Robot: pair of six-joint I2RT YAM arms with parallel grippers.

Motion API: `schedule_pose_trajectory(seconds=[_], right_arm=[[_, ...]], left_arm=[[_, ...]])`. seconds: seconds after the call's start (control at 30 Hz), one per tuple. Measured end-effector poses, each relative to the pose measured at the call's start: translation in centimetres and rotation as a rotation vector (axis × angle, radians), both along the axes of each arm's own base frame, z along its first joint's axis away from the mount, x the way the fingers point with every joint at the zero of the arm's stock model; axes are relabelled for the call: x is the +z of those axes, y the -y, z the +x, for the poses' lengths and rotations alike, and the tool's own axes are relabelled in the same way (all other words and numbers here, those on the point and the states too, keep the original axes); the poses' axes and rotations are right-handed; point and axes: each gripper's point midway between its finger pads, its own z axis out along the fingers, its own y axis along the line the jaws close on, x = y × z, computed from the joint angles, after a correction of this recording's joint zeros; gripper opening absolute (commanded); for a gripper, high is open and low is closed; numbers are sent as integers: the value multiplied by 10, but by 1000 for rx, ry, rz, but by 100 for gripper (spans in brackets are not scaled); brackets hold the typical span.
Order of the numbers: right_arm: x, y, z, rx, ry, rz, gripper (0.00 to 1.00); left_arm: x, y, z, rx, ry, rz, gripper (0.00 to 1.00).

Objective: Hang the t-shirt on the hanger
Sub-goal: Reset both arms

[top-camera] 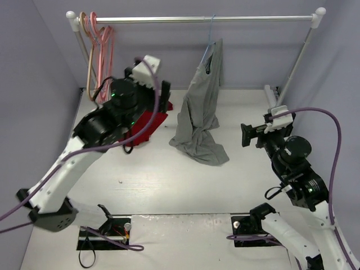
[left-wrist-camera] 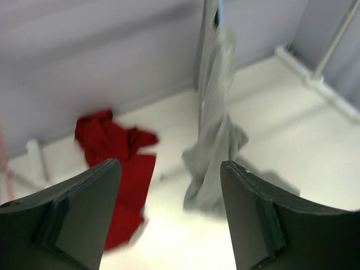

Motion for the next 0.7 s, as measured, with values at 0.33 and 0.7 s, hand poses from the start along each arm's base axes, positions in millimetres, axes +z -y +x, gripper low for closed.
schedule_pose_trajectory(seconds=[0.33, 0.7], right_arm=[[-16, 18, -34, -35, -14, 72, 100], [-32, 40, -60, -127, -15, 197, 100]], left_arm=[[-168, -103, -102, 84, -317, 124, 71], [-202, -134, -126, 132, -359, 148, 71]])
